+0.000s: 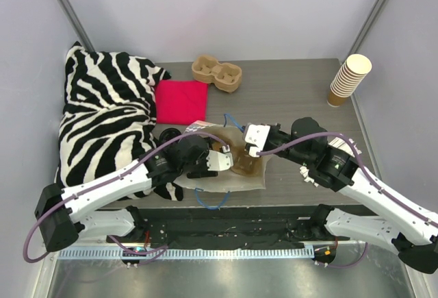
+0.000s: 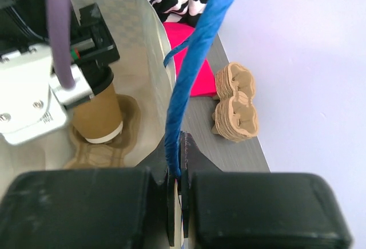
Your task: Pack the takeout coffee
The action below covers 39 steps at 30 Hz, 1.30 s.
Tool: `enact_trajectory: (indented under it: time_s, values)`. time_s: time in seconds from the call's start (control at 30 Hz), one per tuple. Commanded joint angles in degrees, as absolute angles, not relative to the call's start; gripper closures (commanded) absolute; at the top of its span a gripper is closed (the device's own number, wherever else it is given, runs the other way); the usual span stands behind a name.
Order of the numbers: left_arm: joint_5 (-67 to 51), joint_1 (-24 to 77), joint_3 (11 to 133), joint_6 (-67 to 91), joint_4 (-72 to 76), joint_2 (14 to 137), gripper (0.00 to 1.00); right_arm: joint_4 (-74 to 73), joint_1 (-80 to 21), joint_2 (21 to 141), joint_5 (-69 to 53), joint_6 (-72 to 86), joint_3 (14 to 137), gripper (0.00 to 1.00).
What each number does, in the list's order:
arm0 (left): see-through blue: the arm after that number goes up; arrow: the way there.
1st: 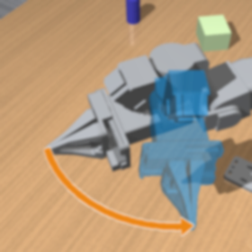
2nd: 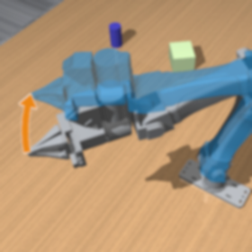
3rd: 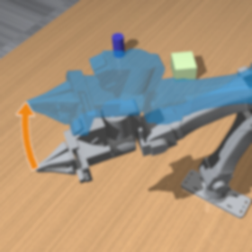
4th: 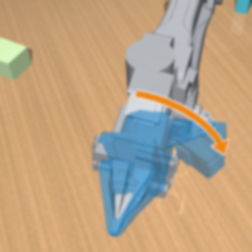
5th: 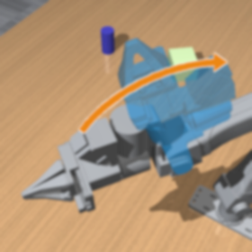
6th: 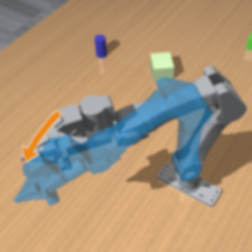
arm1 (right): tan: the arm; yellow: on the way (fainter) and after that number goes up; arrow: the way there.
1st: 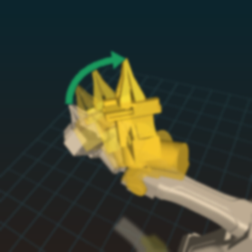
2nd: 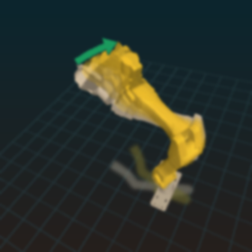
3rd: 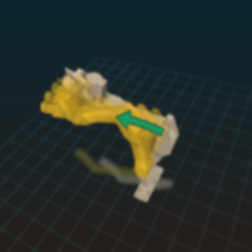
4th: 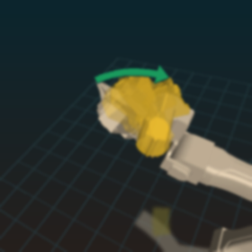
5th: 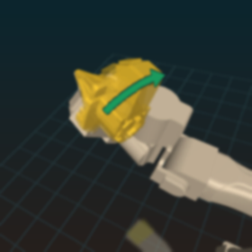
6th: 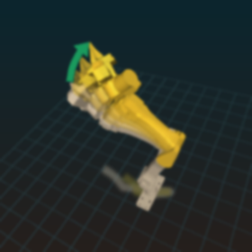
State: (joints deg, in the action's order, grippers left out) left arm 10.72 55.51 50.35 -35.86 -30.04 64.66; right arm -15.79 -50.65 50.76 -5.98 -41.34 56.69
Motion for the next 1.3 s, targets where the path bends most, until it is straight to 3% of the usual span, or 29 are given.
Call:
enact_trajectory:
  time_s: [0.0,1.27]
  values:
    - [10.6,55.6,52.7,-34.3,-32.4,66.7,1.0,-11.6,-51.3,50.8,-6.1,-41.9,58.5,0.99]
    - [22.9,58.4,74.3,-33.5,-47.7,91.1,1.0,-17.6,-51.9,56.5,-6.6,-28.4,63.9,0.99]
